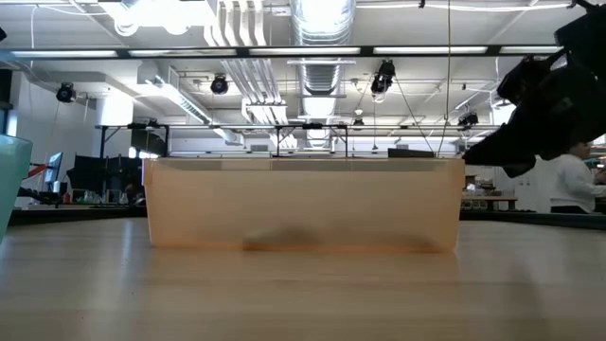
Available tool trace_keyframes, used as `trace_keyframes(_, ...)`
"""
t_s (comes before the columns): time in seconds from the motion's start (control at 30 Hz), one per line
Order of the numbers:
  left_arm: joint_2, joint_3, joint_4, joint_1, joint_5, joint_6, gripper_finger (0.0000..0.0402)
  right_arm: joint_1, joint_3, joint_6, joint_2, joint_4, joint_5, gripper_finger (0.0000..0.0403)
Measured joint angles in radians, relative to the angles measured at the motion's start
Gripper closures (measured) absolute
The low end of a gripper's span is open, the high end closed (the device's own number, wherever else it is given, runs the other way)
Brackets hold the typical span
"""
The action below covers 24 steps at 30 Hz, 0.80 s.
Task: Sort silverware by color (type)
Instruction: Return to Home Position
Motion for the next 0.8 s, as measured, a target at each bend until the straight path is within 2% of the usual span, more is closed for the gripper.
trace_keyframes(0.43,0.000,0.000,0.004,0.000,-0.046,0.008,0.0326,-0.010,0.000,0.002,-0.300,-0.011,-0.001,0.0335)
trace_keyframes(0.8,0.000,0.000,0.008,0.001,-0.123,0.113,0.0326,-0.107,-0.001,0.001,-0.455,-0.013,-0.001,0.0326)
